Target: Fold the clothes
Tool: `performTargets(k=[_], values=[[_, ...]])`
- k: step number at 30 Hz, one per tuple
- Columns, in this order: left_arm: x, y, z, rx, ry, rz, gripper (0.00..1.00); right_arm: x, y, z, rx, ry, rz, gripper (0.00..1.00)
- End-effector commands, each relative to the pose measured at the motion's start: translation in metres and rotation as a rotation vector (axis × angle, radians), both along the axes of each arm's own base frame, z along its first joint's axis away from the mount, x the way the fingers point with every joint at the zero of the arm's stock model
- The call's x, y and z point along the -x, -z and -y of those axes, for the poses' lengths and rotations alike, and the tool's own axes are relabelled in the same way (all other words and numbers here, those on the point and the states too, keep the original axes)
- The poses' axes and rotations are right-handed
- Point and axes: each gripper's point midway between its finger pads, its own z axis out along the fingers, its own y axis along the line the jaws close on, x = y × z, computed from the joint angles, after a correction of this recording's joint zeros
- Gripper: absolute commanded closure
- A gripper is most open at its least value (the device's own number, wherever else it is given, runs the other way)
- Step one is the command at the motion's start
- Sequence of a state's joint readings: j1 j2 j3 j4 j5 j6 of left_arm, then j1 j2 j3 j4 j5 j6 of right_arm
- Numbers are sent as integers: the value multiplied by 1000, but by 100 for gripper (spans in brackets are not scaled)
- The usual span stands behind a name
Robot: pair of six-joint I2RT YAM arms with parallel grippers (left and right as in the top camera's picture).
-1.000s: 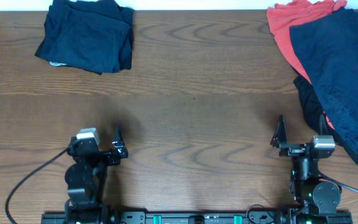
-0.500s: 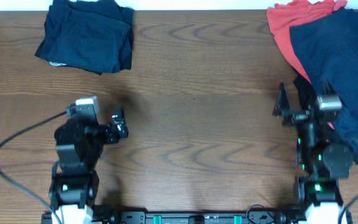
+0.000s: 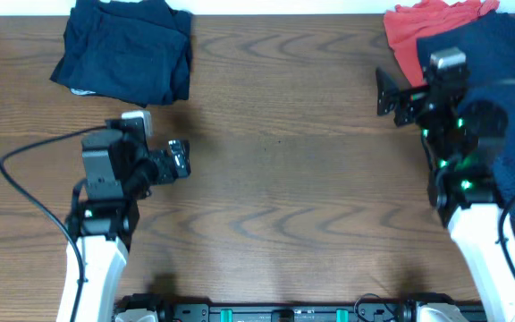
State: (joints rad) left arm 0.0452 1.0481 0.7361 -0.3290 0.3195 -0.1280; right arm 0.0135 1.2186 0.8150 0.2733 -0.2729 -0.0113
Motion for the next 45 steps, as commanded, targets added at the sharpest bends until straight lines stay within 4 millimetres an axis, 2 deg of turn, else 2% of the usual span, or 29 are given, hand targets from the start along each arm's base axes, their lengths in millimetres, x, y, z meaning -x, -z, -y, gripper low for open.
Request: performTargets(k=[1, 5, 8, 10, 13, 19, 24, 26, 31, 34, 40, 45], values=[[-16, -24, 1, 14, 7, 12, 2, -11, -19, -5, 30, -30, -7, 1], [-26, -36, 1, 18, 9, -29, 2, -18, -17, -4, 60, -36, -88, 1], [-30, -42, 5, 31, 25, -65, 2, -15, -17, -12, 62, -86, -109, 1], [-34, -47, 14, 58, 61, -69, 2, -11, -16, -20, 50, -137, -117, 1], [-38, -54, 36, 112, 146, -51, 2, -9, -12, -21, 38, -143, -142, 1], [-50, -59, 63, 170, 228, -9, 2, -5, -8, -27, 14, -172, -167, 1], [-75, -60, 84, 214, 244, 44, 2, -5, -7, -24, 21, -161, -169, 1], [-85, -55, 96, 213, 265, 60, 2, -10, -4, -13, 33, -101, -178, 1], [-102, -26, 113, 180, 231, 27, 2, -23, 12, 45, 96, 156, -216, 1], [-102, -15, 120, 133, 215, 13, 2, -28, 23, 85, 112, 295, -245, 4], [-100, -5, 123, 10, 154, 10, 2, -33, 49, 151, 116, 473, -302, 9], [-97, 4, 132, -18, 161, -7, 2, -31, 76, 198, 118, 595, -359, 9]])
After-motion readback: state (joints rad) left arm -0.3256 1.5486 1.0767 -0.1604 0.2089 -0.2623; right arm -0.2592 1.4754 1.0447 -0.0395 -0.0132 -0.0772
